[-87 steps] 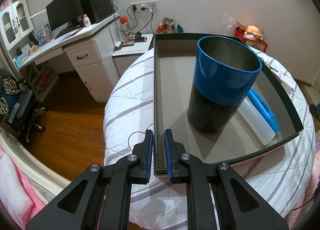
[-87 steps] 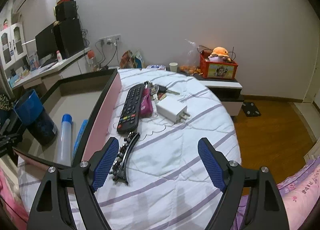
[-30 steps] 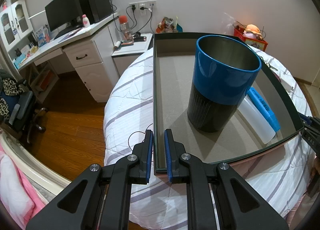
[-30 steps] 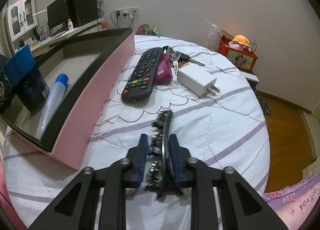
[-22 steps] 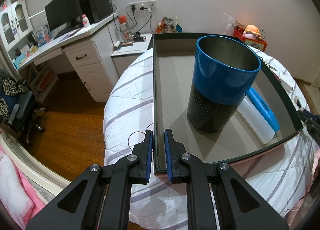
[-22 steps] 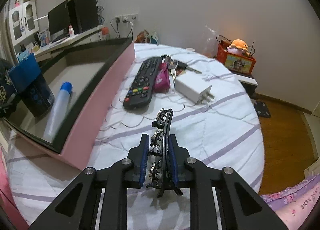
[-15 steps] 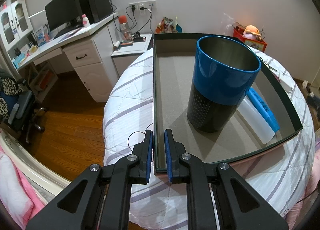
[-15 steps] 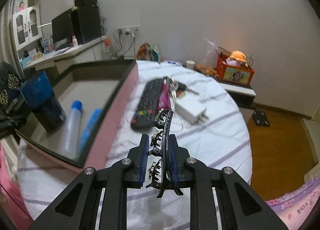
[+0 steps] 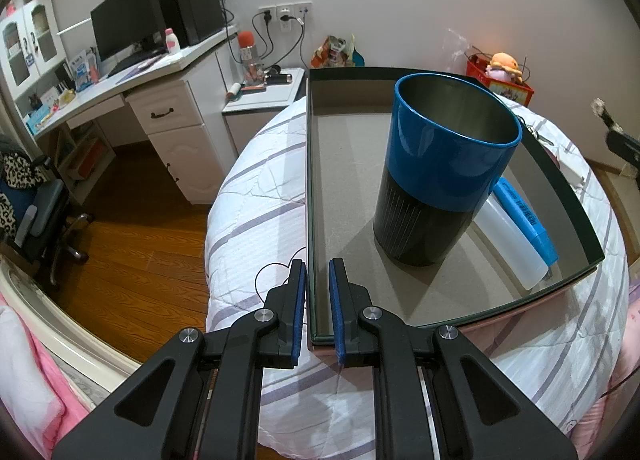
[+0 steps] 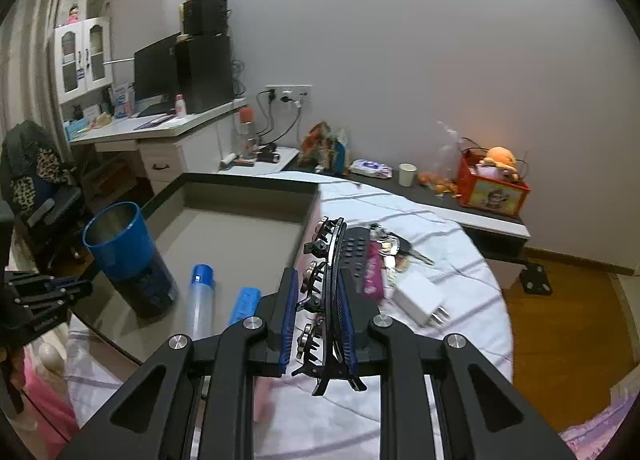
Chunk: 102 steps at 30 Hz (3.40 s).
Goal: Organize rigid objects
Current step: 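Carry the black cable into the tray and open the right gripper, then move the right gripper back over the white charger on the bed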
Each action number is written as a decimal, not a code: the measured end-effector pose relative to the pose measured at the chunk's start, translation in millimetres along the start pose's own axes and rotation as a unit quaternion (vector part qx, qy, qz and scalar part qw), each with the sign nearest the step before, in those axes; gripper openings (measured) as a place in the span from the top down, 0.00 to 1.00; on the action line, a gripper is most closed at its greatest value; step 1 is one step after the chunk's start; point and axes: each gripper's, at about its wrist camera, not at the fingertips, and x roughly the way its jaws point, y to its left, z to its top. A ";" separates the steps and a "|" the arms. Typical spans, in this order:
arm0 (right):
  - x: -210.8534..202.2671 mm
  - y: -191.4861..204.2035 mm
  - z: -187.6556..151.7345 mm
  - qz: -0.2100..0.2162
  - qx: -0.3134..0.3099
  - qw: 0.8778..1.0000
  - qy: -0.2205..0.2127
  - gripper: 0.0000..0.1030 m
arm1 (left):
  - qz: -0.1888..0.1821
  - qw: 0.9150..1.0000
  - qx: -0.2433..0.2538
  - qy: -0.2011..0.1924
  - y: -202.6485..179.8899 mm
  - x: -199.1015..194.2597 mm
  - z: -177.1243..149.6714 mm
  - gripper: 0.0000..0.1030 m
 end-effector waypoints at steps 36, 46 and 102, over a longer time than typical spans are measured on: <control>108.8 51.6 30.9 0.009 -0.093 0.991 0.096 0.80 | 0.003 1.000 0.004 -0.001 -0.7 -1.1 2.2 0.89; 88.5 52.0 36.4 -0.002 -0.093 0.995 0.040 0.29 | 0.004 1.000 0.004 0.000 -0.5 -1.7 2.7 0.89; 11.3 -74.5 -50.3 -0.095 0.029 0.994 0.050 0.17 | 0.007 1.000 0.006 0.001 4.6 -1.8 -3.6 0.89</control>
